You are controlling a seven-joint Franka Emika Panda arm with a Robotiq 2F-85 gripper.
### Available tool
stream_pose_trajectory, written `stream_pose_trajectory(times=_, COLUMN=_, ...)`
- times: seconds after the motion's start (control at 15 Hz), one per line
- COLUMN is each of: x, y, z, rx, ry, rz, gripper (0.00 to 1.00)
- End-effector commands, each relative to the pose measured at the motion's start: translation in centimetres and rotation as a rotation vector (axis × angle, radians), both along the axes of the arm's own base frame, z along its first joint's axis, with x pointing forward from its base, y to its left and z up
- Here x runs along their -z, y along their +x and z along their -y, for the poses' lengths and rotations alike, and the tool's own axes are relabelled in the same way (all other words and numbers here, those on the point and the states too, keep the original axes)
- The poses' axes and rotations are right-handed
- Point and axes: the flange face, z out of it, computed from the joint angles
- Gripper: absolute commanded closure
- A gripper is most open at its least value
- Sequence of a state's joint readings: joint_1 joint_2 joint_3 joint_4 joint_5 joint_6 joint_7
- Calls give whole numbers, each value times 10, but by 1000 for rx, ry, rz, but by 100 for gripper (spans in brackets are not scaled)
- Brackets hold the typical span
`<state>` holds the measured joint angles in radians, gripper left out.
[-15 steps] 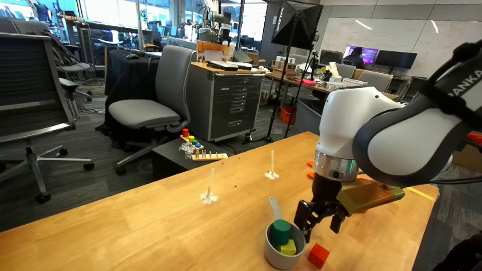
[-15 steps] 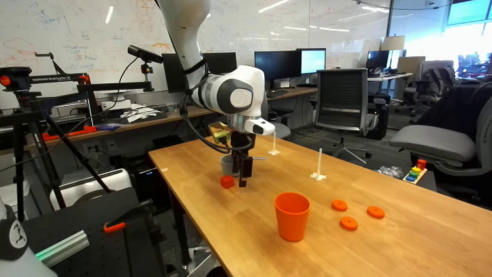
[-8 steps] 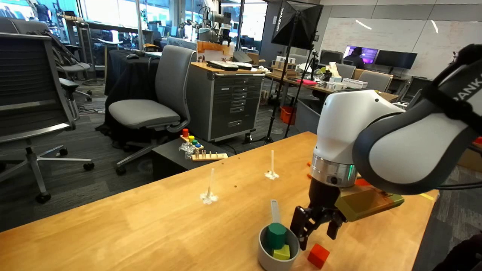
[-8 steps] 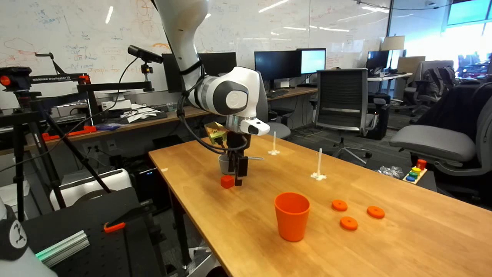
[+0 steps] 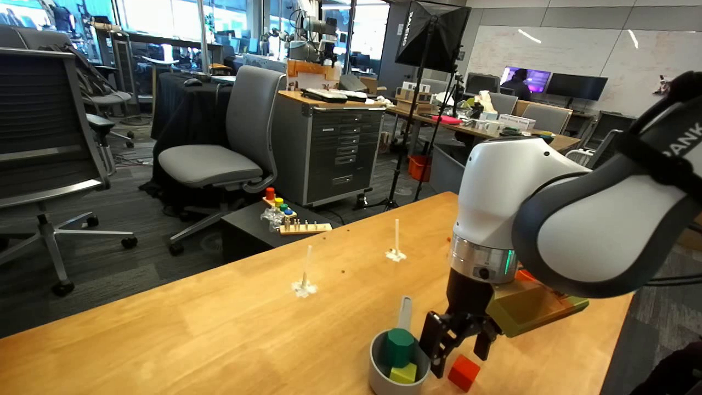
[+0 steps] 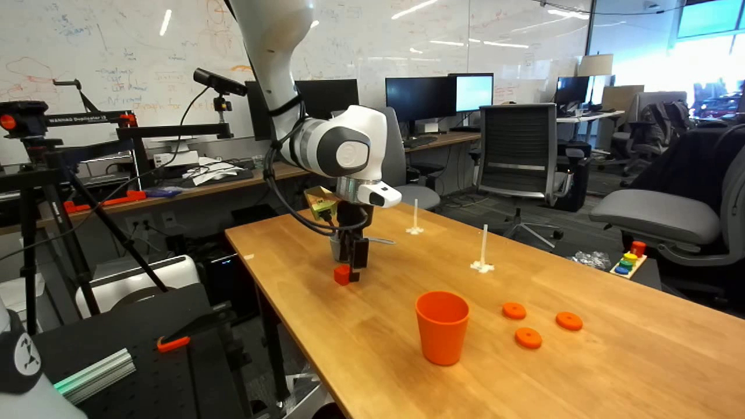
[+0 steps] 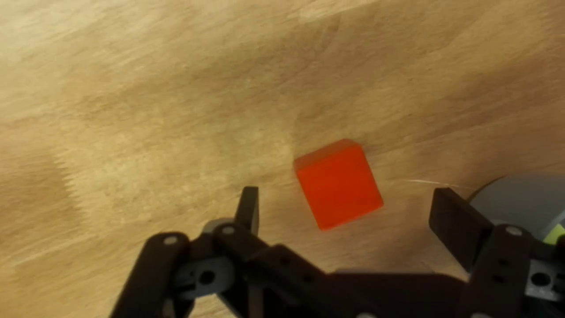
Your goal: Put the yellow, green and the orange blocks inside the grey measuring cup
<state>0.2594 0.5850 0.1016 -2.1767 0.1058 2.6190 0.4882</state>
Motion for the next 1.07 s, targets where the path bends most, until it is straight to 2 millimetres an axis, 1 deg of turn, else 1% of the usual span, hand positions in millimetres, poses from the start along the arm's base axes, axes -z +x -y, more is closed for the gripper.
stream_pose_trajectory(times=0.0, x=-1, y=1, z=-4, rx=11, ry=16, rz=2, gripper=0)
stream_pose_trajectory(times=0.07, x=-1, y=1, z=0, rx=10, ry=13, rz=2, gripper=8)
stream_pose_trajectory(times=0.13, x=-1, y=1, z=2, rx=14, ry=15, rz=1, gripper=26)
stream_pose_trajectory(times=0.2, x=-1, y=1, z=5, rx=17, ry=15, rz=1, gripper=33)
stream_pose_trajectory(times=0.4, x=-2, y=3, z=12, rx=40, ry=28, rz=-3, gripper=58)
stream_pose_trajectory(times=0.6, x=-7, y=5, z=18, rx=67, ry=49, rz=-7, gripper=81)
stream_pose_trajectory(times=0.67, x=-8, y=7, z=20, rx=75, ry=53, rz=-6, gripper=86)
stream_pose_trajectory(times=1.0, x=-12, y=9, z=22, rx=95, ry=68, rz=-7, gripper=86)
